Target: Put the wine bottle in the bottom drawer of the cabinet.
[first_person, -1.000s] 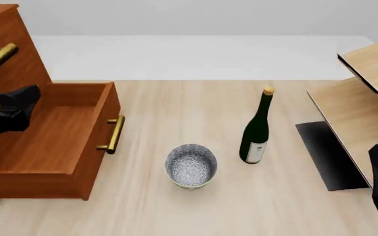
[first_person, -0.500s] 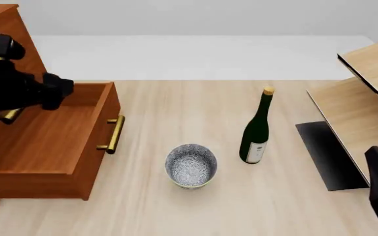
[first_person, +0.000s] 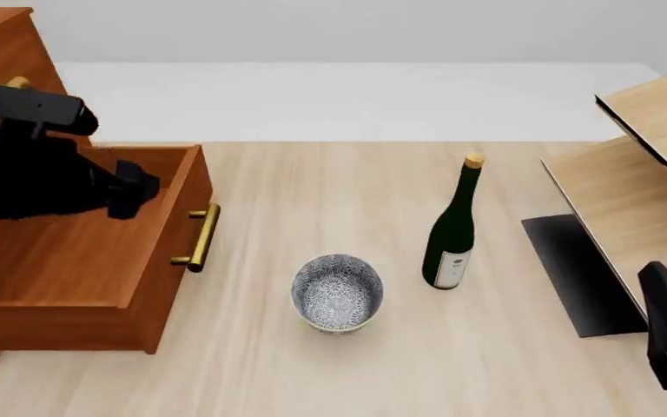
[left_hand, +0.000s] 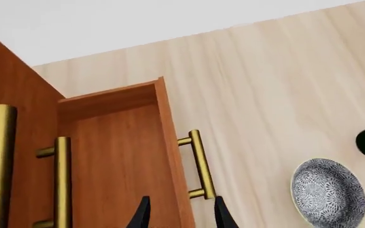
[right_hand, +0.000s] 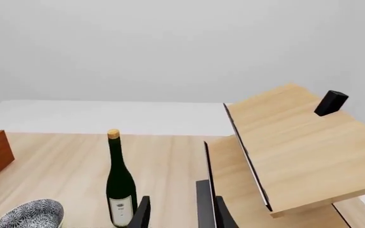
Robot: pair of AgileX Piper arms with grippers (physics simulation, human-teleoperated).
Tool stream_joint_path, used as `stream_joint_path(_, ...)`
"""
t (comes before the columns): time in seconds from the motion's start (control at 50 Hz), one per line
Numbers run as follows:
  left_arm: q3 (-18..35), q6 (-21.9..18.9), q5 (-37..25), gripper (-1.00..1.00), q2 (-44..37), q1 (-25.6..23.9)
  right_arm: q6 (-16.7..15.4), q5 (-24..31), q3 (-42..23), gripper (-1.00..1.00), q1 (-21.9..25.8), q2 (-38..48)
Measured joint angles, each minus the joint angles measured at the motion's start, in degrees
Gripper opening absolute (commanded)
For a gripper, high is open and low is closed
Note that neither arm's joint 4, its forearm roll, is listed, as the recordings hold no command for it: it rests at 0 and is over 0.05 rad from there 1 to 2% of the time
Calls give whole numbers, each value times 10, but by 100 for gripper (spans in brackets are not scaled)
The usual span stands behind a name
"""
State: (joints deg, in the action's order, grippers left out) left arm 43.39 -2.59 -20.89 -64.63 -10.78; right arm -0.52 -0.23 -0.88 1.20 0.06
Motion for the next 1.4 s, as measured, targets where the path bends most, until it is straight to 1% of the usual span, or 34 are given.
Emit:
stream_joint_path(0.62,-73,42,63,100,-39,-33,-4,3,1,100,7,0)
stream_joint_path(0.98,-106,61,115,100,-74,-36,-6,4,2,100,10,0)
stream_joint_path(1.4,-130,82,166,100,-116,-40,-9,6,3,100,11,0)
